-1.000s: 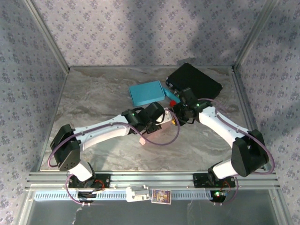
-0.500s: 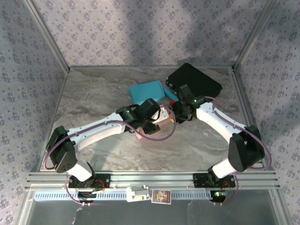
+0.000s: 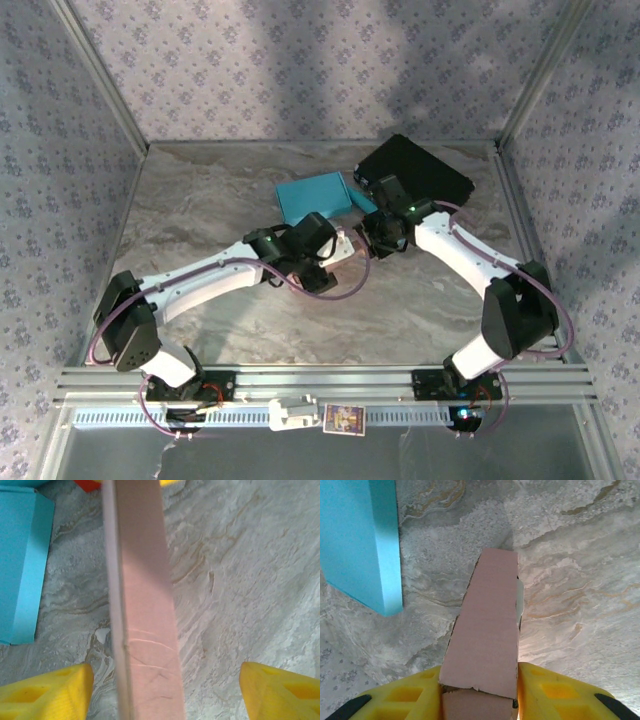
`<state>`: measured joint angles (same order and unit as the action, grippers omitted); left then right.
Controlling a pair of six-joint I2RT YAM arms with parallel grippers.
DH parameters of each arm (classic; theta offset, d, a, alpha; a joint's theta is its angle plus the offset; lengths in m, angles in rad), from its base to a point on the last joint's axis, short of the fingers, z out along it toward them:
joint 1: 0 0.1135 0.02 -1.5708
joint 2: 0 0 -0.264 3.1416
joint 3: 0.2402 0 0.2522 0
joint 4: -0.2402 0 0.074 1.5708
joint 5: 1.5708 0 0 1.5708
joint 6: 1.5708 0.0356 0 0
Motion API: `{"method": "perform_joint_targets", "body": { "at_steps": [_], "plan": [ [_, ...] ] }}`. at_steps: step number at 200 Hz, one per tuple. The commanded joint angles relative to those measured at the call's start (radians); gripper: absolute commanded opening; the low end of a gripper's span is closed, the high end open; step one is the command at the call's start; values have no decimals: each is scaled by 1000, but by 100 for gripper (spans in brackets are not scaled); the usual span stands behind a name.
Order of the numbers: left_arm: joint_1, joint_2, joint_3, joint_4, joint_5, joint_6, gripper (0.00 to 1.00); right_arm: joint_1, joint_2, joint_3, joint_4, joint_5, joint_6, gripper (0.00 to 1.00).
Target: Fold the paper box
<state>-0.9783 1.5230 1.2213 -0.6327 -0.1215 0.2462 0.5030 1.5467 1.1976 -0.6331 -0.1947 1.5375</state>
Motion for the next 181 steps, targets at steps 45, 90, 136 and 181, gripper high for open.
{"method": "perform_joint_targets", "body": {
  "at_steps": [45, 90, 136, 181],
  "plan": [
    [-7, 21, -48, 10, -145, 30, 62, 0, 11, 33, -55, 15, 12, 39],
    [4, 21, -57, 19, -102, 39, 46, -4, 12, 35, -61, 14, 21, 39],
    [19, -4, -66, 23, 13, 69, 43, -6, -11, 37, -93, 14, 20, 41],
    [49, -20, -52, 10, 172, 151, 41, -4, -68, 28, -134, 21, 33, 62]
  ]
}}
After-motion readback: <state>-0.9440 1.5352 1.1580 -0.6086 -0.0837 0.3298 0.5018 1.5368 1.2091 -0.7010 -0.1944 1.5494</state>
